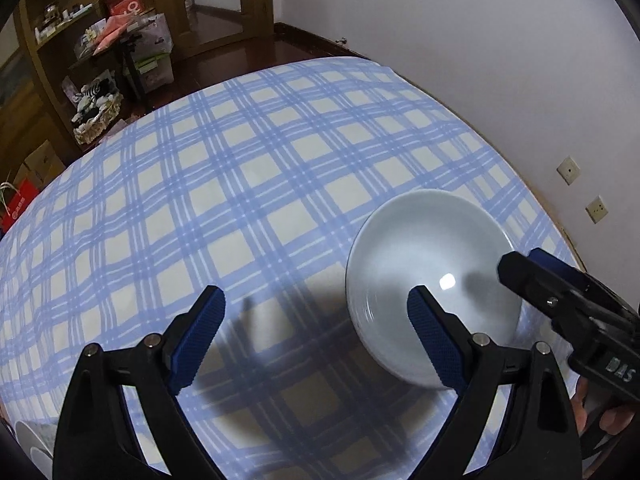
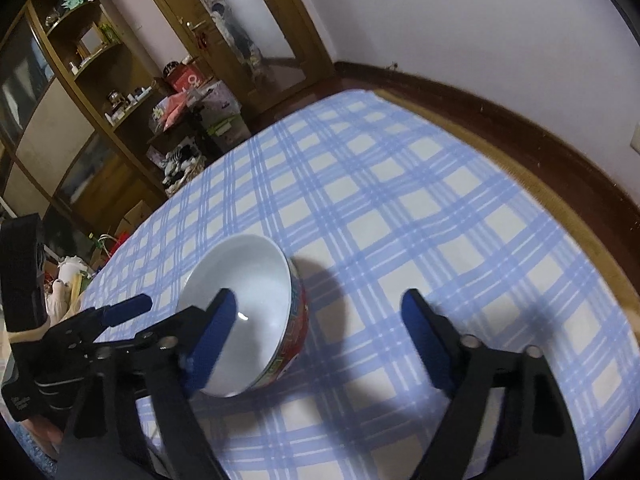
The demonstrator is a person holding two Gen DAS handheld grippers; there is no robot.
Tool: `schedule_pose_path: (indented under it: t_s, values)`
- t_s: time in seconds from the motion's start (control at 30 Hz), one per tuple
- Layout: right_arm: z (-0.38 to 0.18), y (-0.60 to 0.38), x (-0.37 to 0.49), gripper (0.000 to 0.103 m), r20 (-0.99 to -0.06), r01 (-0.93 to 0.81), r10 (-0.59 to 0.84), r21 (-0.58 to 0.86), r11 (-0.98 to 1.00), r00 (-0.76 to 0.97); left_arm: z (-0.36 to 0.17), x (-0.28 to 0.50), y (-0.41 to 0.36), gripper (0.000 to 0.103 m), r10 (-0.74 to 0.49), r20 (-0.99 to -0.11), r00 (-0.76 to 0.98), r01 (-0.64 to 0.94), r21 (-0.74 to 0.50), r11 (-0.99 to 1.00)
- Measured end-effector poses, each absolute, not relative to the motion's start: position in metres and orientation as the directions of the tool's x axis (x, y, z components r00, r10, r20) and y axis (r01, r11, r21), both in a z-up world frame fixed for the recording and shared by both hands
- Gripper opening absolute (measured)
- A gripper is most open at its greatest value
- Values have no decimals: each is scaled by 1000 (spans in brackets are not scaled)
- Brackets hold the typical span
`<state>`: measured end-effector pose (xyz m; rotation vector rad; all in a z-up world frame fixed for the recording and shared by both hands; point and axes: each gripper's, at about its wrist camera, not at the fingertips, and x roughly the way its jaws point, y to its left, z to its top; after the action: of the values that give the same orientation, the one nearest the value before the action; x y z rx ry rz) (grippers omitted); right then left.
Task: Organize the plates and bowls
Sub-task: 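Close both tools on the small bowl's rims and lift it, then carry the held small bowl with both tools and lower it into the large white bowl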
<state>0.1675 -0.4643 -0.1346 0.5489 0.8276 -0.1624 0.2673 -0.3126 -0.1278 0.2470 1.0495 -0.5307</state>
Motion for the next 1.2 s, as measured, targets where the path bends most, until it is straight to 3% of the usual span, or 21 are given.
schedule_pose_path:
  t_s: [0.07,0.1,0.17,0.23,0.4,0.5,1.2]
  values:
    - [-141,-465,171,57,-742,341,105,424,839,663,-132,271,-315,76,-299,-883,361,529,-70,846]
    - [-144,-465,171,55,-741,339,117,434,835,661,-135,272,-317,70,-300,-889,346,534,-76,842]
    - [-148,-464,173,41,-744,335,127,438,834,656,-137,273,-318,63,-295,-892,341,535,-73,842]
    - [-151,-463,174,32,-745,334,140,449,829,653,-141,274,-318,49,-320,-896,306,537,-115,836]
    - [-151,-458,176,18,-727,308,185,488,817,661,-148,273,-319,25,-351,-898,265,528,-170,832]
    - [-147,-452,175,17,-733,303,163,458,835,660,-147,267,-322,11,-361,-898,252,538,-180,824]
    - [-105,-410,149,15,-693,241,147,430,870,705,-92,231,-280,11,-334,-864,376,509,-109,854]
